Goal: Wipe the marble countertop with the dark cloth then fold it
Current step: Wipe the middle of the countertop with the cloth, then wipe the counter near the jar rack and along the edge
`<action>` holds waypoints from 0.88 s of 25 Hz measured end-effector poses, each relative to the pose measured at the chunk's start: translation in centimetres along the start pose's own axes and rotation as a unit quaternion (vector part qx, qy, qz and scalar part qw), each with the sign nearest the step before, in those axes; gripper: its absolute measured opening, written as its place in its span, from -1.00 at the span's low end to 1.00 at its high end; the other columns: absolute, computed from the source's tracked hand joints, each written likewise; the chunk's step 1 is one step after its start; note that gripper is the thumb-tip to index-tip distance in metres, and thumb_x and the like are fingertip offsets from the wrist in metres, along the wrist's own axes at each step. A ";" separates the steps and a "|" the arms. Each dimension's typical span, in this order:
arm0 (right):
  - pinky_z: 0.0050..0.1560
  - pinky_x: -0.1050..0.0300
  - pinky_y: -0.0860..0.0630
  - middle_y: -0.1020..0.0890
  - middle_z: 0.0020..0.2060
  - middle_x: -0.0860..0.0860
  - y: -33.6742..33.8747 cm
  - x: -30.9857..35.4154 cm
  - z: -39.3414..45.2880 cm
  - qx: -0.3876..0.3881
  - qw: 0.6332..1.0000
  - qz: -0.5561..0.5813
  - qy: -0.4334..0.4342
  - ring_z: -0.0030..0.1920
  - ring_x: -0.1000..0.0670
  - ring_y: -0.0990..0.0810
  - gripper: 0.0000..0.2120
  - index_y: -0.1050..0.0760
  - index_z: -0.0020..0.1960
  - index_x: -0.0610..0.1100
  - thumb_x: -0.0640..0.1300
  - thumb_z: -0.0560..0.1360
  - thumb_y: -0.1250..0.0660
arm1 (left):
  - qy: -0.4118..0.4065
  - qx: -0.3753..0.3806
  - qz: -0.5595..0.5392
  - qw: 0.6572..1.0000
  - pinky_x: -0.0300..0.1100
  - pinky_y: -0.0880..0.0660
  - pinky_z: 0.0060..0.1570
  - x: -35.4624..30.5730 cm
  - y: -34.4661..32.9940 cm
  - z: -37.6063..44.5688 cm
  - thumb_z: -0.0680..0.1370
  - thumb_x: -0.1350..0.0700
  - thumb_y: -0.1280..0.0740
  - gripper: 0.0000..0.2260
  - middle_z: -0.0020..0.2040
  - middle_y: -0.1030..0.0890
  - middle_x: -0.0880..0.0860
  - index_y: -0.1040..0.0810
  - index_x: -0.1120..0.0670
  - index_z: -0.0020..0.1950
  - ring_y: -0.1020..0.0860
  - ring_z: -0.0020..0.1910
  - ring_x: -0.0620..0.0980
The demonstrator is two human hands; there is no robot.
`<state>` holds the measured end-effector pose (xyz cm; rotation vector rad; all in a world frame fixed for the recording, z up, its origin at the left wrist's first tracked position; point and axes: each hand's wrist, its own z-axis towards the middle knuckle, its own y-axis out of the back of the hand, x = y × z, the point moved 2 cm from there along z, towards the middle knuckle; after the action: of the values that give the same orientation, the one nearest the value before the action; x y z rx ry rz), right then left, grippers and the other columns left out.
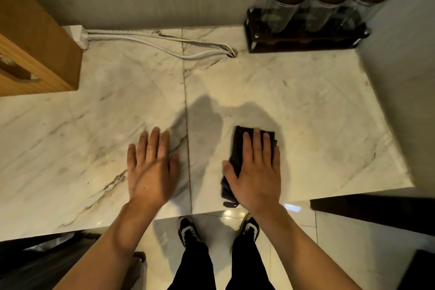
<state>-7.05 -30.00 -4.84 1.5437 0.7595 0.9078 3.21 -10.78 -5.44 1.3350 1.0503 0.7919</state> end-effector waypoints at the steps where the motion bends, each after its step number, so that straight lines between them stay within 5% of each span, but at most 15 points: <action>1: 0.47 -0.18 -0.02 -0.19 0.52 -0.17 0.1 -0.3 -0.3 0.004 1.000 -0.007 0.012 0.52 -0.19 -0.10 -0.25 -0.16 0.51 -0.17 0.25 0.47 -0.13 | -0.001 -0.002 0.002 1.000 0.18 -0.03 0.46 -0.1 0.0 0.0 0.55 -0.10 0.01 -0.43 0.53 -0.25 0.14 -0.25 0.10 0.51 -0.13 0.52 0.19; 12: 0.46 -0.18 -0.08 -0.20 0.52 -0.12 1.3 -4.8 -1.9 0.037 0.984 -0.021 0.173 0.52 -0.14 -0.12 -0.33 -0.19 0.51 -0.10 0.20 0.50 -0.15 | -0.048 -0.013 -0.058 0.997 0.19 -0.07 0.45 -7.6 0.6 0.0 0.56 -0.03 -0.04 -0.48 0.49 -0.31 0.19 -0.31 0.15 0.47 -0.19 0.50 0.22; 17: 0.44 -0.21 -0.14 -0.47 0.34 -0.08 2.6 -7.8 -1.6 0.017 0.970 -0.040 0.238 0.35 -0.18 -0.36 -0.46 -0.30 0.46 0.03 0.10 0.50 -0.22 | -0.071 0.002 -0.045 0.996 0.20 -0.10 0.45 -9.3 -0.1 1.0 0.58 -0.05 -0.01 -0.49 0.50 -0.30 0.18 -0.29 0.14 0.48 -0.21 0.49 0.22; 22: 0.46 -0.14 -0.04 -0.30 0.49 -0.01 2.9 -10.1 -1.5 0.046 0.957 -0.050 0.283 0.51 -0.14 -0.15 -0.38 -0.18 0.51 0.02 -0.11 0.48 -0.26 | -0.071 0.027 -0.040 0.996 0.07 0.10 0.49 -9.3 -0.8 1.6 0.57 -0.10 0.06 -0.45 0.56 -0.19 0.10 -0.22 0.08 0.52 -0.08 0.54 0.14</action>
<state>-13.36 -38.36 -3.29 1.3135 1.2894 1.2726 1.21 -20.07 -5.02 1.3664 1.0107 0.6041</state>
